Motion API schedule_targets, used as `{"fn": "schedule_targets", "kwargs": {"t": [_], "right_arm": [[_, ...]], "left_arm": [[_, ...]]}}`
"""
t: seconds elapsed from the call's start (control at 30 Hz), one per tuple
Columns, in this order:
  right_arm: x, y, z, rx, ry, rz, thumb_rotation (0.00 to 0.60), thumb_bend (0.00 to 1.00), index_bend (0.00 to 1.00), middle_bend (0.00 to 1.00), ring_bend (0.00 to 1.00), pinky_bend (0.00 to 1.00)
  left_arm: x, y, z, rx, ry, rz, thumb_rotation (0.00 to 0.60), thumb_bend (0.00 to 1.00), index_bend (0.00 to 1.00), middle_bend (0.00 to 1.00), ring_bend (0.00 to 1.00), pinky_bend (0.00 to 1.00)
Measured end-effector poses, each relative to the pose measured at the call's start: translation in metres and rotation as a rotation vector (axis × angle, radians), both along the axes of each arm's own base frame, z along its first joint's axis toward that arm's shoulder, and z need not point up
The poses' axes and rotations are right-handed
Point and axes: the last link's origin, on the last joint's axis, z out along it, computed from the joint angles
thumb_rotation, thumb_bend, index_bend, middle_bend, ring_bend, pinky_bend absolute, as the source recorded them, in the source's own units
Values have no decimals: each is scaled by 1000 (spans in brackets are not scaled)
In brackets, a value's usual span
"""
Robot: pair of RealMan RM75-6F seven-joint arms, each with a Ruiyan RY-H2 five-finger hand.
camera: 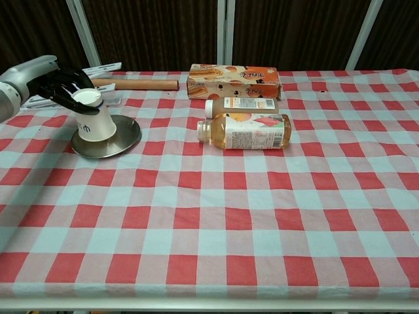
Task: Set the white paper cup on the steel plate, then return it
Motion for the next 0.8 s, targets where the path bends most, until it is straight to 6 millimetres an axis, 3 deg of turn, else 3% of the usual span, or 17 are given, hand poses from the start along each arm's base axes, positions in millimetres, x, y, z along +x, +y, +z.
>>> {"fn": "schedule_targets", "kwargs": {"t": [0.17, 0.27, 0.43, 0.7, 0.8], "right_arm": [[1, 0, 2, -7, -2, 9, 600, 94, 0, 39, 0, 0], [0, 1, 3, -10, -2, 14, 600, 94, 0, 39, 0, 0], [-1, 2, 2, -6, -8, 16, 600, 94, 0, 39, 0, 0], [-1, 0, -3, 11, -15, 26, 600, 94, 0, 39, 0, 0], [0, 0, -2, 7, -12, 28, 600, 94, 0, 39, 0, 0]], "left_arm": [[10, -13, 8, 4, -70, -42, 600, 246, 561, 559, 409, 355], [12, -23, 24, 46, -90, -78, 600, 246, 561, 559, 409, 354], [-15, -32, 54, 107, -39, -40, 600, 245, 560, 557, 409, 333], [-59, -29, 52, 123, 28, 109, 600, 242, 555, 549, 395, 328], [-69, -25, 46, 117, 60, 141, 600, 224, 491, 491, 329, 296]]}}
